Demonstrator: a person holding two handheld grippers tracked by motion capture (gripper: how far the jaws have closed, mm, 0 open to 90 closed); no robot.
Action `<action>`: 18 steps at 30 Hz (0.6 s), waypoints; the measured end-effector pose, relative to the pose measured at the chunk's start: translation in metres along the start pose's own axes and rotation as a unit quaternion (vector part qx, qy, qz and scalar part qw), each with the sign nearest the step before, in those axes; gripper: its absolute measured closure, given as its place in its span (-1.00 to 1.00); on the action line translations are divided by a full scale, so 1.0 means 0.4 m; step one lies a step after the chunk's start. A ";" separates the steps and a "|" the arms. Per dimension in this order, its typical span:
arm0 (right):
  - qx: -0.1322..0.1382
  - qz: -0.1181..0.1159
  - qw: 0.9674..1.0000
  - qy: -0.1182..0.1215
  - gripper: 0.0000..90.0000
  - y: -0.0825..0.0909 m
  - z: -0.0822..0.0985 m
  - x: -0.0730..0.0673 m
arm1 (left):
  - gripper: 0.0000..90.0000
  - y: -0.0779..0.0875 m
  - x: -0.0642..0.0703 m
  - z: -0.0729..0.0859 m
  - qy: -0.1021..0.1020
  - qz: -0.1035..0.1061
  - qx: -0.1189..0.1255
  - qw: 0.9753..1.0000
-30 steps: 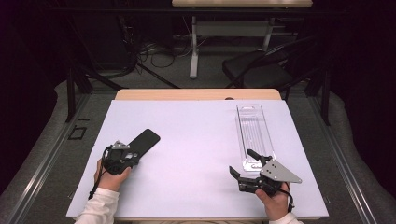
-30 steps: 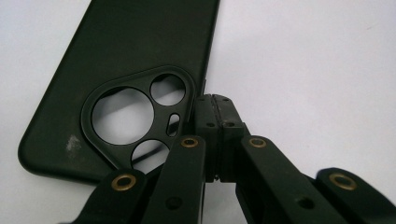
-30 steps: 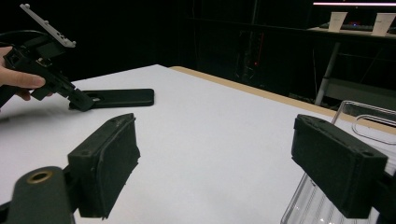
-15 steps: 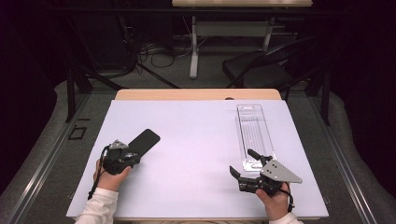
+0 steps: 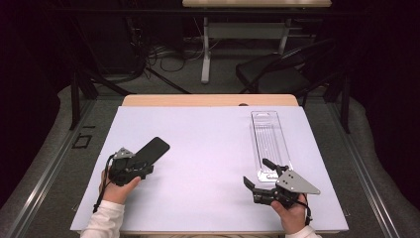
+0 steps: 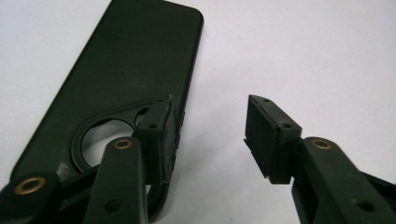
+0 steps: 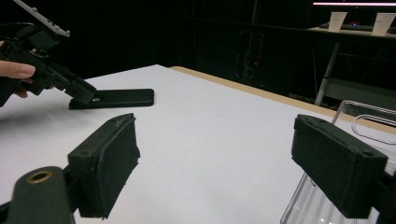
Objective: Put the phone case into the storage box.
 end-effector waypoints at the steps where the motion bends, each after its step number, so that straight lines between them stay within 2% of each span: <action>1: 0.000 0.000 1.000 0.001 -0.69 0.000 0.000 0.000 | 0.09 0.001 -0.001 -0.001 0.000 -0.002 0.003 1.000; 7: 0.001 0.000 1.000 -0.001 -0.69 0.000 0.000 0.001 | -0.08 0.006 -0.008 -0.002 -0.007 -0.003 0.007 1.000; 10: 0.001 0.000 1.000 -0.001 -0.69 0.000 0.000 0.001 | -0.09 0.016 -0.006 -0.009 -0.023 -0.002 0.021 1.000; 14: 0.001 0.000 1.000 -0.001 -0.69 0.000 0.000 0.001 | -0.09 0.031 -0.002 -0.020 -0.025 0.007 0.036 0.999; 18: 0.001 0.000 1.000 -0.002 -0.69 0.000 0.000 0.001 | -0.11 0.036 -0.006 -0.025 -0.028 0.010 0.034 0.999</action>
Point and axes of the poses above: each handheld gripper's, and its own axes: y roughly backward along the jaws, z roughly out of its underside, x roughly to its right, the point moved 5 cm from there along -y, roughly forward along the jaws, and after that the axes turned 13 degrees about -x, right-handed, at the moved point
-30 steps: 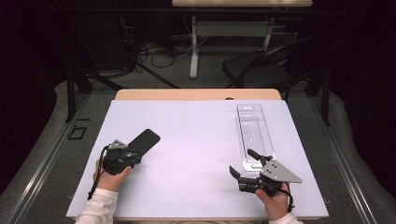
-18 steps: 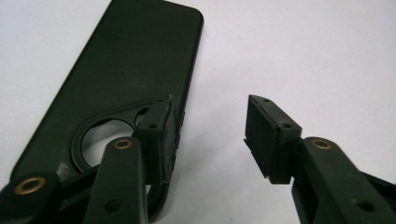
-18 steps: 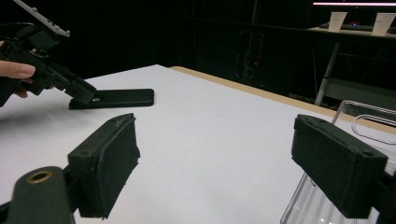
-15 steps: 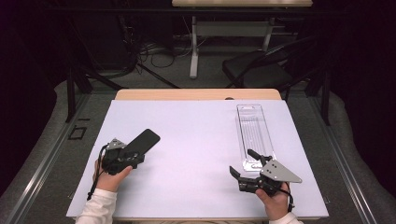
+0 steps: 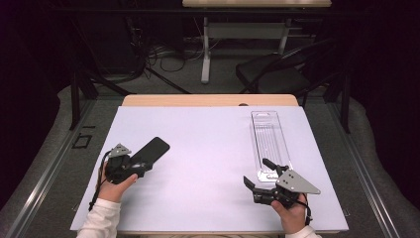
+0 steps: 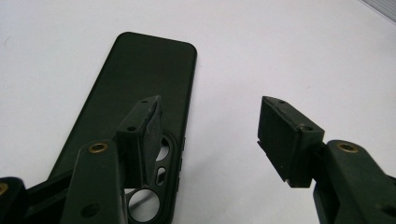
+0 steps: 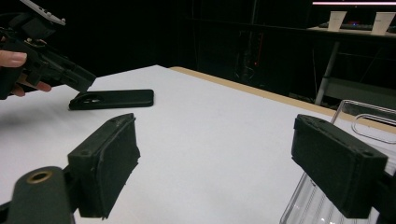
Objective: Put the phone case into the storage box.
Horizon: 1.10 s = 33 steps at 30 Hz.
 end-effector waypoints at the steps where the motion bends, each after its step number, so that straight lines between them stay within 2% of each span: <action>1: 0.000 0.000 1.000 0.000 -0.69 0.000 0.000 0.000 | -0.15 0.002 -0.001 -0.002 0.001 -0.001 0.001 1.000; 4: 0.000 0.001 1.000 0.000 -0.69 -0.001 0.000 0.001 | -0.28 0.008 -0.006 -0.009 0.007 0.000 -0.006 1.000; 8: -0.002 0.002 1.000 -0.001 -0.69 -0.001 0.001 0.001 | -0.46 0.015 -0.008 -0.024 0.003 0.009 -0.005 1.000; 15: -0.003 0.002 1.000 0.000 -0.69 -0.001 0.002 0.001 | -0.64 0.019 -0.018 -0.045 -0.007 -0.008 -0.009 1.000; 17: -0.004 0.002 1.000 -0.001 -0.69 -0.002 0.002 0.001 | -0.66 0.020 -0.022 -0.051 -0.005 -0.011 -0.009 1.000; 21: -0.003 0.002 1.000 0.000 -0.69 -0.001 0.002 0.001 | -0.69 0.017 -0.029 -0.058 0.000 -0.002 -0.012 1.000; 29: -0.004 0.002 1.000 -0.001 -0.69 -0.002 0.003 0.001 | -0.99 0.014 -0.046 -0.073 0.011 -0.007 -0.016 1.000; 33: -0.003 0.001 1.000 0.000 -0.69 -0.003 0.002 0.000 | -0.99 0.015 -0.056 -0.077 0.017 -0.005 -0.023 1.000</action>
Point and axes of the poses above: each handheld gripper's, and its own axes: y roughly backward along the jaws, z roughly out of its underside, x roughly to its right, the point moved 5 cm from there along -y, roughly forward along the jaws, and after that the axes turned 13 degrees about -x, right-handed, at the moved point
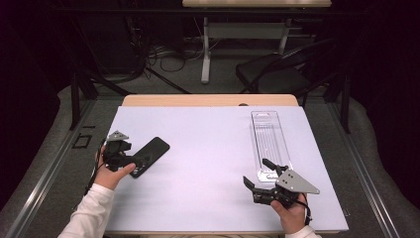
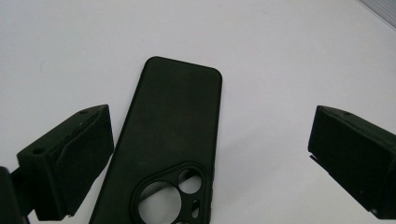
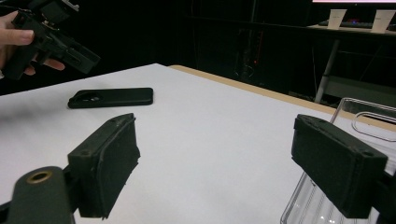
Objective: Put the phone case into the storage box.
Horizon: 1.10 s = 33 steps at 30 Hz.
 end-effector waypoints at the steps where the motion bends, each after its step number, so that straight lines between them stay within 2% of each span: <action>1: 0.000 0.000 1.000 0.000 -0.69 0.000 0.000 0.000 | -0.99 0.001 -0.003 -0.001 -0.001 -0.001 -0.003 1.000; 9: -0.001 -0.001 1.000 -0.001 -0.69 -0.001 0.001 -0.001 | -0.99 0.000 -0.016 -0.014 0.002 -0.005 -0.006 1.000; 20: -0.002 -0.002 1.000 -0.001 -0.69 -0.003 0.001 -0.001 | -0.99 -0.021 -0.039 -0.021 -0.010 0.000 -0.021 1.000; 27: -0.005 -0.003 1.000 0.000 -0.69 -0.004 0.003 -0.002 | -0.99 -0.047 -0.048 -0.024 -0.025 -0.006 -0.037 0.999; 30: -0.005 -0.003 1.000 0.000 -0.69 -0.005 0.003 -0.003 | -0.99 -0.060 -0.050 -0.022 -0.035 -0.004 -0.053 0.998; 33: -0.006 -0.003 1.000 0.000 -0.69 -0.005 0.003 -0.002 | -0.98 -0.076 -0.053 -0.021 -0.045 -0.014 -0.062 0.997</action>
Point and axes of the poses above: each handheld gripper's, and its own axes: y roughly backward along the jaws, z roughly out of its underside, x roughly to its right, the point moved 5 cm from there along -y, roughly forward along the jaws, and after that the axes turned 13 degrees about -x, right-handed, at the moved point
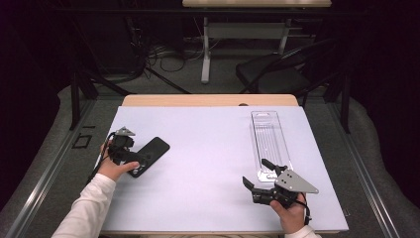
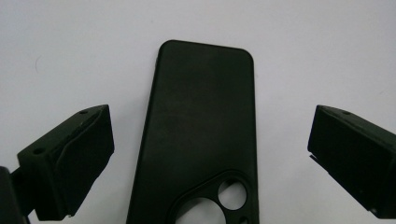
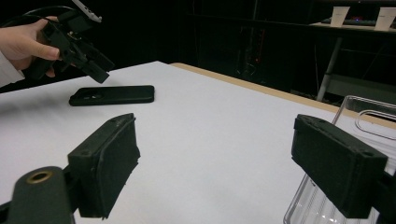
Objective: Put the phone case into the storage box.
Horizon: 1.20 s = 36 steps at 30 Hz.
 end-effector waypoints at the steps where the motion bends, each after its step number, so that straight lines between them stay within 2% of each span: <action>1: 0.000 0.000 1.000 0.000 -0.69 0.000 0.000 0.000 | -0.98 -0.003 -0.001 0.000 -0.004 0.000 -0.006 1.000; 11: -0.001 -0.002 1.000 0.001 -0.69 -0.002 0.001 -0.001 | -0.98 -0.047 -0.006 -0.004 -0.019 -0.011 -0.028 0.999; 36: -0.002 -0.004 1.000 0.003 -0.69 -0.004 0.002 -0.001 | -0.96 -0.105 -0.010 -0.006 -0.025 -0.016 -0.058 0.998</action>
Point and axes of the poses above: each handheld gripper's, and its own axes: y roughly backward along the jaws, z roughly out of its underside, x roughly to its right, the point moved 5 cm from there along -y, roughly forward along the jaws, and after that the axes turned 13 degrees about -x, right-handed, at the moved point
